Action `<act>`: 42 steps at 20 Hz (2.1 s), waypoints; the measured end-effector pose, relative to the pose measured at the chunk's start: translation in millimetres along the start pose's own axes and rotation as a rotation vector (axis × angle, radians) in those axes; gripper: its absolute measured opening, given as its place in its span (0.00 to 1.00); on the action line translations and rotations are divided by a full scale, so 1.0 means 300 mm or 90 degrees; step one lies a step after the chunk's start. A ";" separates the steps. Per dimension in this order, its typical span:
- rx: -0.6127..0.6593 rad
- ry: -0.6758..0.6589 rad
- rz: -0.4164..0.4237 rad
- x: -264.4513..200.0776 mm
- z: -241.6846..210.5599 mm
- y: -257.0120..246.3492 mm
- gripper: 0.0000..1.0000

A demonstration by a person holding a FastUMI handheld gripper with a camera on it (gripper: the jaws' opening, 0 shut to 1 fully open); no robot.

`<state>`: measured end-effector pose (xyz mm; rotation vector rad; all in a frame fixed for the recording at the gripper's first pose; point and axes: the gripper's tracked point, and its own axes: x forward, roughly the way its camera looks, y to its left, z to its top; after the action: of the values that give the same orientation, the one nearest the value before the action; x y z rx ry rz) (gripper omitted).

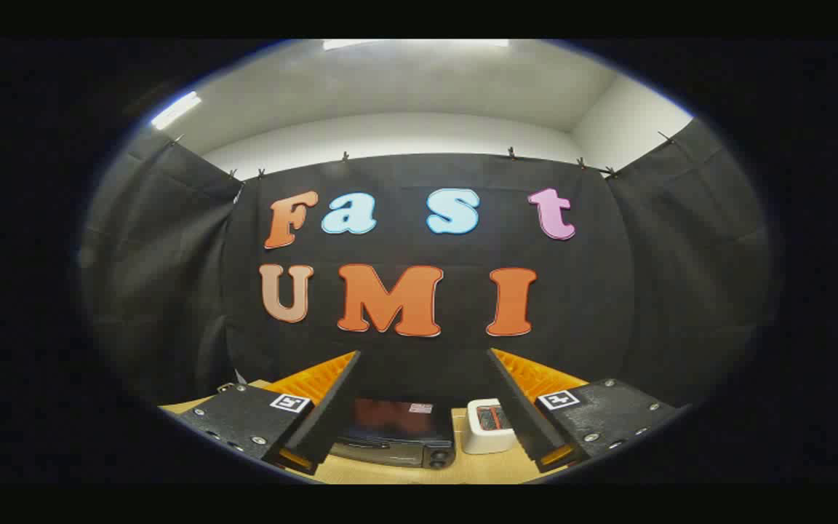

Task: Open the toaster oven, put the food inside, and close the toaster oven door.

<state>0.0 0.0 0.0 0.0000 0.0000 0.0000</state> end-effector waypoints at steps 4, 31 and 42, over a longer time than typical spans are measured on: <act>0.005 -0.004 0.005 0.004 0.005 0.016 0.98; 0.021 0.280 0.062 0.193 -0.746 0.402 0.98; 0.018 0.341 -0.014 0.238 -0.999 0.419 0.99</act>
<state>71.5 125.7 -299.7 0.0285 0.5353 -0.0224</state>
